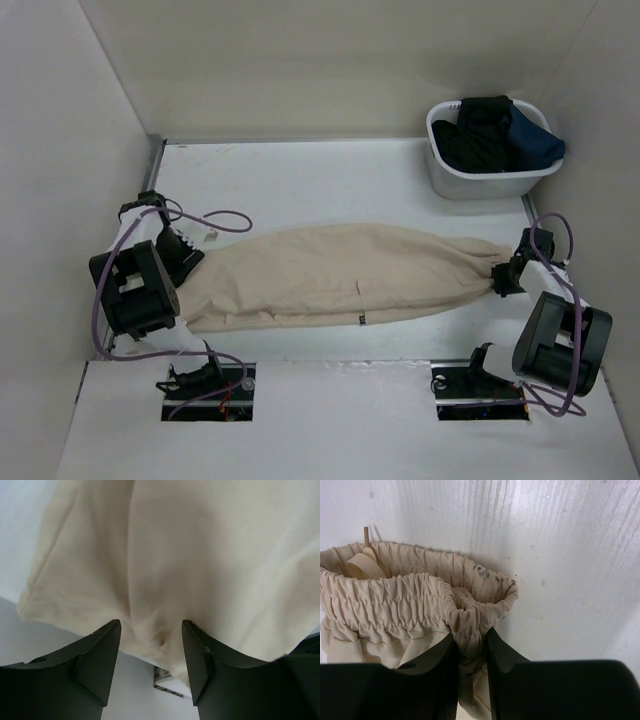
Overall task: Fold and stack the trousers
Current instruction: Fold the trousers
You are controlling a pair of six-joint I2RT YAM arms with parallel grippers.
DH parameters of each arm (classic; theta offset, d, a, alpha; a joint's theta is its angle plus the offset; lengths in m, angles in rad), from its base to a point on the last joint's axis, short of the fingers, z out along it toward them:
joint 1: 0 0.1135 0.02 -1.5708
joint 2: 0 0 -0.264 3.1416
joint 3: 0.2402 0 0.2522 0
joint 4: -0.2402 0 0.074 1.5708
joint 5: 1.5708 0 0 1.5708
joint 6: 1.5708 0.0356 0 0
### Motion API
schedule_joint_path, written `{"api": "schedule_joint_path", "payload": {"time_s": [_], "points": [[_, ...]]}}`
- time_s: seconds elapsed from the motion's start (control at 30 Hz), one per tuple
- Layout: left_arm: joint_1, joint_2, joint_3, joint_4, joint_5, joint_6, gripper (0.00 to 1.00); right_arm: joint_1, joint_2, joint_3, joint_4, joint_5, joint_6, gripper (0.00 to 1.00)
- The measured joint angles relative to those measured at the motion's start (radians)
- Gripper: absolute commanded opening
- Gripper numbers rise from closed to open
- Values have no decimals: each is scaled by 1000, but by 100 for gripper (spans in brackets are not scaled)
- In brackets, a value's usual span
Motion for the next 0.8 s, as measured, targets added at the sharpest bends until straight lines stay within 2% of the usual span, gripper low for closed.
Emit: {"api": "schedule_joint_path", "payload": {"time_s": [0.17,0.37,0.57,0.8], "points": [[-33,96,45,-102,6,-31,47,0,0,0,0,0,5,28],[-29,149,213,-246,35,-48,49,0,0,0,-1,1,17,29],[-58,148,146,-208,-73,-76,51,0,-1,0,-2,2,31,29],[-39,213,197,-139,-124,-116,45,0,-7,-2,-6,2,45,30]]}}
